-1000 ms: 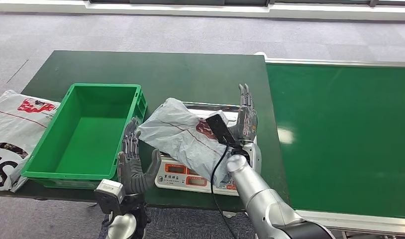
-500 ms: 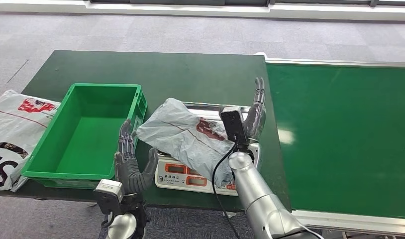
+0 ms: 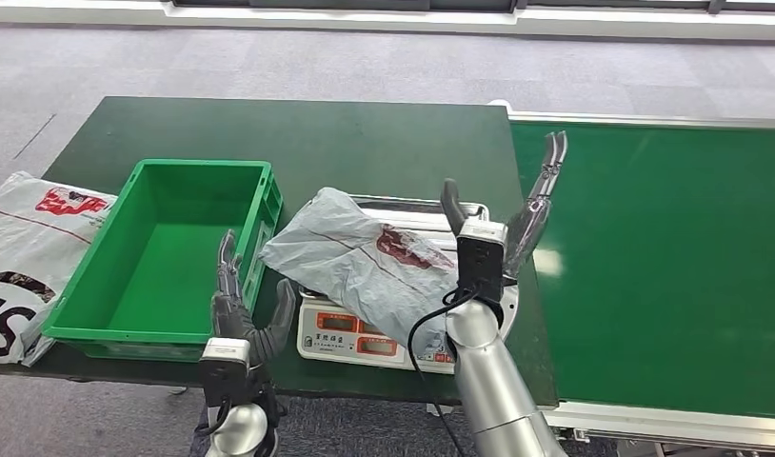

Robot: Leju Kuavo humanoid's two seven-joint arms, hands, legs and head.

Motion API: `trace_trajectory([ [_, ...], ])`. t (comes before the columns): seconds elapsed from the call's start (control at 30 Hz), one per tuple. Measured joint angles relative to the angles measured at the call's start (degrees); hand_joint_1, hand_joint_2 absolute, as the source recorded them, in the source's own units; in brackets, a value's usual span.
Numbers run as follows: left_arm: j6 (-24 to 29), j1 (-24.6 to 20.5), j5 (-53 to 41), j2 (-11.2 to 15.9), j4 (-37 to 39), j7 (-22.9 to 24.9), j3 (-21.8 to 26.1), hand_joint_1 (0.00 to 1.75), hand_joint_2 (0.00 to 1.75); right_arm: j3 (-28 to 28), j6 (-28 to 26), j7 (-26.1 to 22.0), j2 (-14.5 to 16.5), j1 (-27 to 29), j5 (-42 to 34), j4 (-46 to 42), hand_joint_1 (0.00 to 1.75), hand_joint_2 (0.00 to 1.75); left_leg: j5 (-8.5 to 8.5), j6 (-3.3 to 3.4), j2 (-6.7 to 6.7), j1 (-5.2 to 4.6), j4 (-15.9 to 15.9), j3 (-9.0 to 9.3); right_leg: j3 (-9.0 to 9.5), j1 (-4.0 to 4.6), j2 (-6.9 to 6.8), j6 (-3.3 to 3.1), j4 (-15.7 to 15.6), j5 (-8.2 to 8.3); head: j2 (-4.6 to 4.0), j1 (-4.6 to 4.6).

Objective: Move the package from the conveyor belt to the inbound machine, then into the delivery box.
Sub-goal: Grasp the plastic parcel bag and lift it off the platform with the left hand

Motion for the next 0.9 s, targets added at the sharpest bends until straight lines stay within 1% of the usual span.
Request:
trace_trajectory([
  [0.1, 0.3, -1.5, -3.1, 0.0, 1.7, 0.0, 1.0, 0.00, 1.75, 0.1, 0.0, 0.0, 0.0, 1.4, 0.3, -6.6, 0.00, 1.75, 0.02, 0.00, -0.01, 0.00, 0.0, 0.02, 0.01, 0.00, -0.01, 0.00, 0.0, 0.00, 0.00, 0.01],
  [0.17, 0.1, -3.7, -7.9, -0.1, 4.0, 0.5, 2.0, 0.00, 1.75, 0.3, 0.0, 0.0, -0.2, 2.5, 0.4, -11.5, 0.00, 1.75, 0.04, 0.00, -0.04, 0.00, 0.0, 0.01, 0.03, -0.01, -0.04, 0.00, 0.0, 0.01, 0.00, 0.01],
  [0.33, -0.1, -12.1, -27.1, -0.3, 12.4, 6.1, 4.5, 0.00, 1.75, 1.8, 0.0, 0.0, -0.8, 5.0, 1.5, -22.8, 0.00, 1.75, 0.07, -0.01, -0.03, -0.01, 0.0, 0.04, 0.04, -0.01, -0.04, -0.03, 0.0, 0.06, 0.00, 0.03],
  [0.43, -0.1, -17.6, -32.8, -0.4, 17.6, 8.3, 5.3, 0.00, 1.75, 3.0, 0.0, 0.0, -1.2, 5.7, 1.5, -26.8, 0.00, 1.75, 0.10, -0.04, -0.04, -0.01, 0.0, 0.04, 0.04, 0.00, -0.04, -0.04, 0.0, 0.09, 0.00, 0.02],
  [0.53, -0.1, -21.7, -34.5, -0.5, 21.6, 9.2, 5.6, 0.00, 1.75, 4.0, 0.0, 0.0, -1.4, 6.3, 1.4, -29.1, 0.00, 1.75, 0.10, -0.06, -0.03, -0.01, 0.0, 0.05, 0.05, 0.01, -0.02, -0.06, 0.0, 0.11, 0.00, 0.02],
  [0.73, -0.5, -25.1, -35.0, -1.0, 25.8, 9.2, 6.0, 0.00, 1.75, 4.4, 0.0, 0.0, -1.6, 6.7, 1.4, -31.1, 0.00, 1.75, 0.10, -0.06, -0.03, -0.01, 0.0, 0.03, 0.02, 0.01, -0.02, -0.07, 0.0, 0.10, 0.00, 0.02],
  [0.9, -3.9, -30.4, -35.1, -2.2, 31.6, 9.2, 6.0, 0.00, 1.75, 4.5, 0.0, 0.0, -1.6, 6.8, 1.3, -31.1, 0.00, 1.75, 0.11, -0.05, -0.05, -0.01, 0.0, 0.02, 0.04, -0.01, -0.03, -0.06, 0.0, 0.11, 0.00, 0.03],
])
